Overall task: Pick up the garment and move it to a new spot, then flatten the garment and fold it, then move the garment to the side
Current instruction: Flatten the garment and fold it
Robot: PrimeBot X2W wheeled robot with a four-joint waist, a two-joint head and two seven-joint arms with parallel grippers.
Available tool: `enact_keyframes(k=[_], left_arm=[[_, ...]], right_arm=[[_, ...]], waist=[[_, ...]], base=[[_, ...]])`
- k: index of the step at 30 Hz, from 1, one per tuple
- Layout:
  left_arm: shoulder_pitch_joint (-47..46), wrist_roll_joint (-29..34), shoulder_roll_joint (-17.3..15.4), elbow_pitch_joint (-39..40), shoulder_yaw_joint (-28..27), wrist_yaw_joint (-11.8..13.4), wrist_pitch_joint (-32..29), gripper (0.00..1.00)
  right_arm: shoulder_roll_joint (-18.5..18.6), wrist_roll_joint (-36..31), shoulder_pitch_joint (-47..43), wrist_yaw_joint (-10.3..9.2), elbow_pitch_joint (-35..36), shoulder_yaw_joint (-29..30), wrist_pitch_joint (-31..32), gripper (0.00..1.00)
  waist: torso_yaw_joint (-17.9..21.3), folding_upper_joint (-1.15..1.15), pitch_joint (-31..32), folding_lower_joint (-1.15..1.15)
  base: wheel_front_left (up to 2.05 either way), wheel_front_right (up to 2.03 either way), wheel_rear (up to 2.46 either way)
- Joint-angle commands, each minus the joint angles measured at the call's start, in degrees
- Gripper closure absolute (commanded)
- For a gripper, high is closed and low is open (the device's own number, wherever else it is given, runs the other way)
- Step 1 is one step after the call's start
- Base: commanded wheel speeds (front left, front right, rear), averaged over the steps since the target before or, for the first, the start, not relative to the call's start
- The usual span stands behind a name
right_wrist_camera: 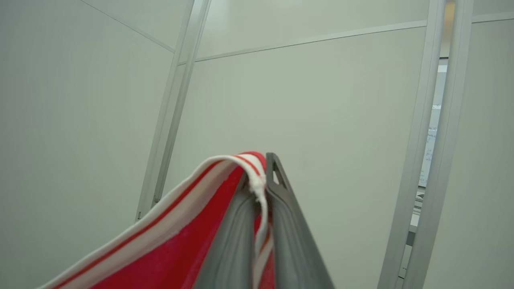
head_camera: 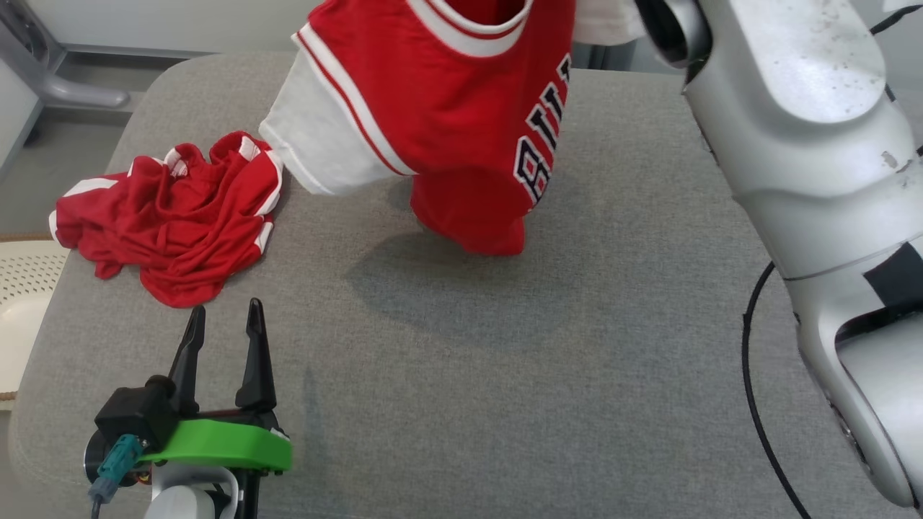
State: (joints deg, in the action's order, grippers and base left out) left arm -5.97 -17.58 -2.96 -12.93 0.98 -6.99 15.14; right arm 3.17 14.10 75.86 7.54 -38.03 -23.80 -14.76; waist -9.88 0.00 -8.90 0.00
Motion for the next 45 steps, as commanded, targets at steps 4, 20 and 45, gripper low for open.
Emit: enact_keyframes(k=[4, 20, 45], left_arm=[[-1.5, 0.3, 0.0, 0.5, -0.4, -0.2, 0.0, 0.00], [-4.6, 0.8, 0.0, -0.3, 1.2, -0.5, 0.0, 0.00], [-1.7, 1.6, 0.0, -0.6, 1.0, -0.5, 0.0, 0.00]], right_arm=[[3.5, -0.8, -3.1, -0.10, -2.8, 3.3, -0.4, 1.00], [15.1, -9.2, -20.2, -0.10, -27.0, 17.9, 3.4, 0.00], [3.5, 3.8, -28.7, -0.09, -20.0, 17.2, 23.7, 0.00]], waist=[[0.0, 0.00, -2.2, 0.00], [1.4, 0.00, -5.6, 0.00], [3.7, 0.00, -1.3, 0.00]], base=[[0.00, 0.00, 0.00], [0.00, 0.00, 0.00], [0.00, 0.00, 0.00]])
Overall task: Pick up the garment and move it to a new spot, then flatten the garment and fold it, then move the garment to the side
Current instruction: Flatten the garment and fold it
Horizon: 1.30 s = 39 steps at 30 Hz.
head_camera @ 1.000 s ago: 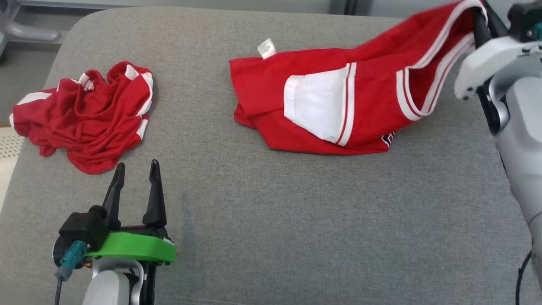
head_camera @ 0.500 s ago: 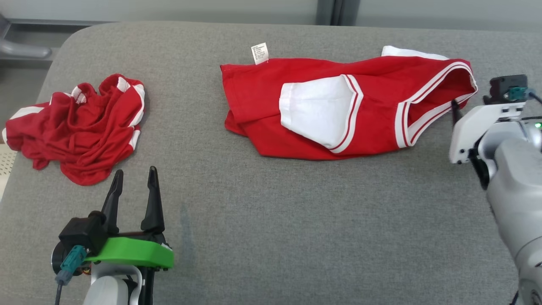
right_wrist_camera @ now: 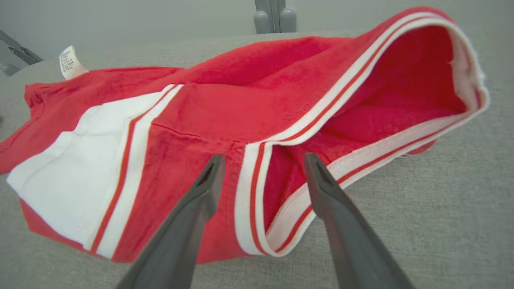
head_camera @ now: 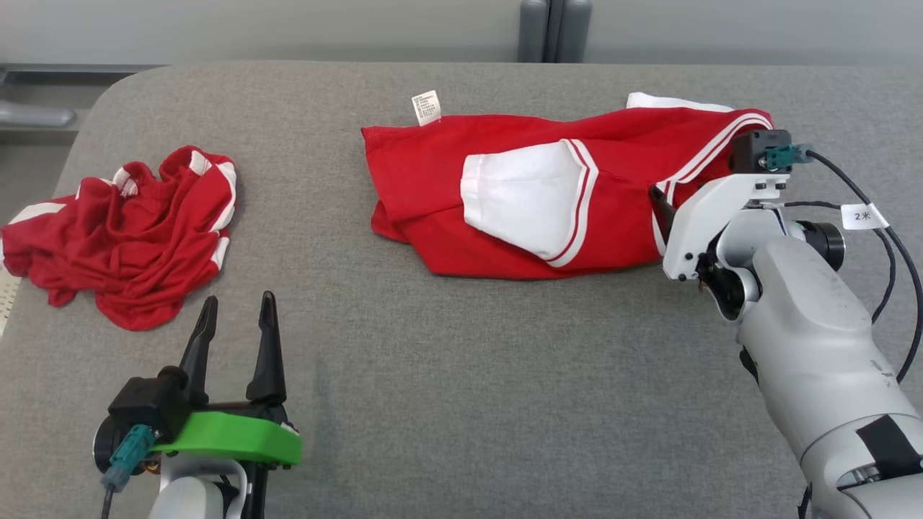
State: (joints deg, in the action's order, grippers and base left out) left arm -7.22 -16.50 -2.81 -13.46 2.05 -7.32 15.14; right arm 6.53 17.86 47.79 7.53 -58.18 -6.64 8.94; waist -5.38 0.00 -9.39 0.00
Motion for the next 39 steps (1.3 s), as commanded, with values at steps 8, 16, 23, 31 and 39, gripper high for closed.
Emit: enact_keyframes(k=[8, 16, 23, 31, 39], left_arm=[[-1.9, 0.3, -0.2, -0.2, 0.3, -0.2, 0.0, 0.00], [-1.5, 0.1, -0.2, -0.5, -0.5, -0.2, 0.0, 0.00], [0.0, 0.5, -0.2, -0.6, -1.9, -0.2, 0.0, 0.00], [1.2, 0.4, -0.2, -0.4, -2.7, -0.1, 0.0, 0.00], [1.3, 0.1, -0.2, -0.6, -2.8, 0.0, 0.0, 0.00]], right_arm=[[0.6, 5.0, 0.3, -0.07, 1.6, 1.1, 5.9, 0.00], [3.2, 3.1, -1.8, -0.08, 6.2, -1.4, 1.2, 1.00], [7.1, -1.6, -10.5, -0.09, 16.5, -2.1, -1.2, 1.00], [10.2, -3.7, -26.5, -0.08, 35.8, -0.2, 6.5, 1.00], [16.3, -1.5, -38.8, -0.10, 48.8, 0.8, 15.1, 1.00]], waist=[[-3.5, 0.00, -3.0, 0.00], [-3.3, 0.00, -2.6, 0.00], [-0.4, 0.00, -0.1, 0.00], [3.8, 0.00, 1.9, 0.00], [5.5, 0.00, 3.2, 0.00]], base=[[0.00, 0.00, 0.00], [0.00, 0.00, 0.00], [0.00, 0.00, 0.00], [0.00, 0.00, 0.00], [0.00, 0.00, 0.00]])
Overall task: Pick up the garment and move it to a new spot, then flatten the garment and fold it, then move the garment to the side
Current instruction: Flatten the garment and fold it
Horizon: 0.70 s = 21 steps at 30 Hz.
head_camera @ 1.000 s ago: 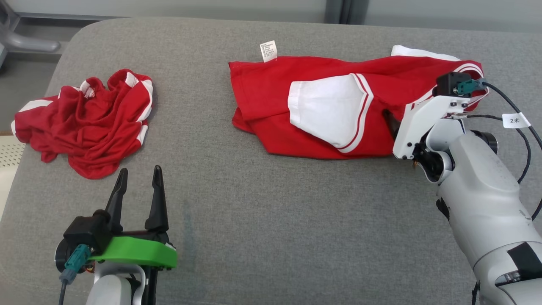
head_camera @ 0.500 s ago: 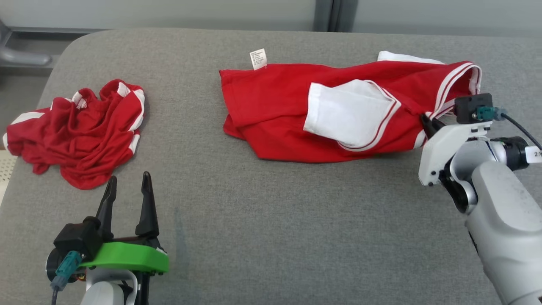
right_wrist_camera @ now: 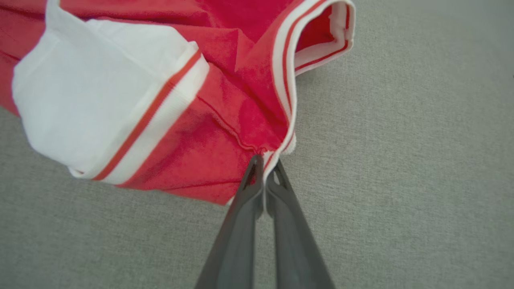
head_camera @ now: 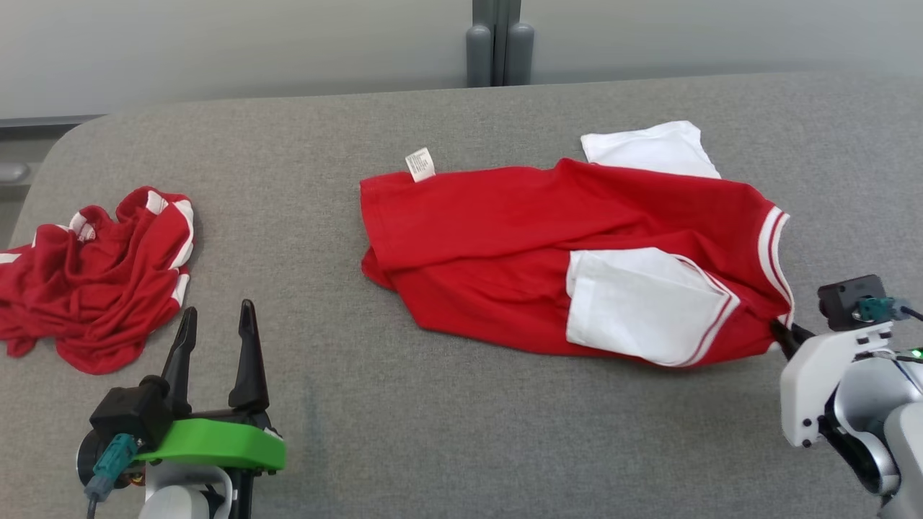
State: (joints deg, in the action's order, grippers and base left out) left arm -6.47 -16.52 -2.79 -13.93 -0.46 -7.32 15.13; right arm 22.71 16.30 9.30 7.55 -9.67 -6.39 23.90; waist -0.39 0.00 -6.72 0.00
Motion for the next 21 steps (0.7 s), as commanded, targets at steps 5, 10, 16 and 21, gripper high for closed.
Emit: enact_keyframes(k=[5, 10, 16, 21], left_arm=[[0.9, -0.1, -0.2, -0.4, 0.1, 0.0, 0.0, 0.00], [1.6, -0.2, -0.2, -0.5, 0.8, -0.1, 0.0, 0.00], [2.3, -0.3, -0.2, -0.5, 1.0, -0.1, 0.0, 0.00], [2.4, -0.3, -0.2, -0.4, 1.3, -0.1, 0.0, 0.00]], right_arm=[[-1.5, 1.2, -3.4, -0.11, 1.9, 5.7, 1.4, 0.00], [-5.0, 2.5, -4.4, -0.11, 4.3, 11.0, 3.0, 0.00], [-9.3, -2.1, -1.2, -0.10, 7.2, 15.9, 2.6, 0.00], [-13.9, -7.2, 3.0, -0.11, 3.9, 20.4, 3.5, 0.00]], waist=[[0.6, 0.00, 1.4, 0.00], [-0.1, 0.00, 2.2, 0.00], [-1.1, 0.00, 2.8, 0.00], [-1.9, 0.00, 2.7, 0.00]], base=[[0.00, 0.00, 0.00], [0.00, 0.00, 0.00], [0.00, 0.00, 0.00], [0.00, 0.00, 0.00]])
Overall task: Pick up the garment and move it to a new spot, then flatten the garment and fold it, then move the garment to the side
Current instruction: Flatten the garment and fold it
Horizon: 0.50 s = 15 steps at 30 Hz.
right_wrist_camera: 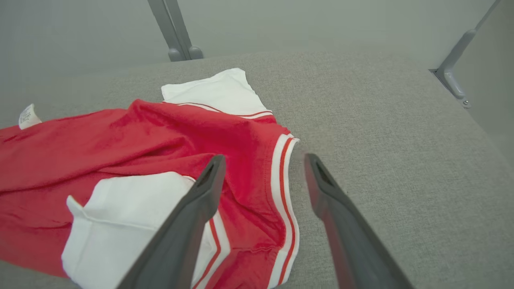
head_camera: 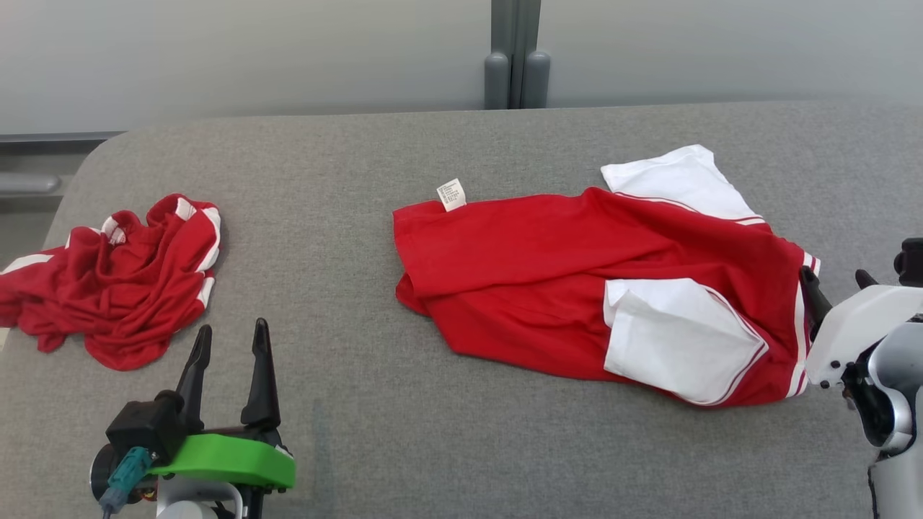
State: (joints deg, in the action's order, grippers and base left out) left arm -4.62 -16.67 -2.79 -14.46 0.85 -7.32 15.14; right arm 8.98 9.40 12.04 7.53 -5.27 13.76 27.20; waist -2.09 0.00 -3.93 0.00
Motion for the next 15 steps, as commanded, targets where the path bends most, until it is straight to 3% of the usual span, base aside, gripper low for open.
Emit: enact_keyframes(k=[1, 7, 15], left_arm=[[0.4, -0.2, -0.2, 0.2, 0.2, -0.1, 0.0, 0.00], [-0.8, 0.0, -0.2, 0.5, 0.5, -0.1, 0.0, 0.00], [-2.8, 0.8, -0.2, 0.6, 0.7, -0.1, 0.0, 0.00]], right_arm=[[-0.9, -1.3, 1.3, -0.08, -1.8, 1.4, 1.2, 0.00], [-2.9, -3.6, 8.4, -0.08, -10.5, 7.8, 4.1, 0.00], [-2.4, -2.9, 18.4, -0.07, -24.1, 11.1, 3.8, 0.00]], waist=[[-0.4, 0.00, -0.3, 0.00], [-1.5, 0.00, -2.1, 0.00], [-3.1, 0.00, -5.9, 0.00]], base=[[0.00, 0.00, 0.00], [0.00, 0.00, 0.00], [0.00, 0.00, 0.00]])
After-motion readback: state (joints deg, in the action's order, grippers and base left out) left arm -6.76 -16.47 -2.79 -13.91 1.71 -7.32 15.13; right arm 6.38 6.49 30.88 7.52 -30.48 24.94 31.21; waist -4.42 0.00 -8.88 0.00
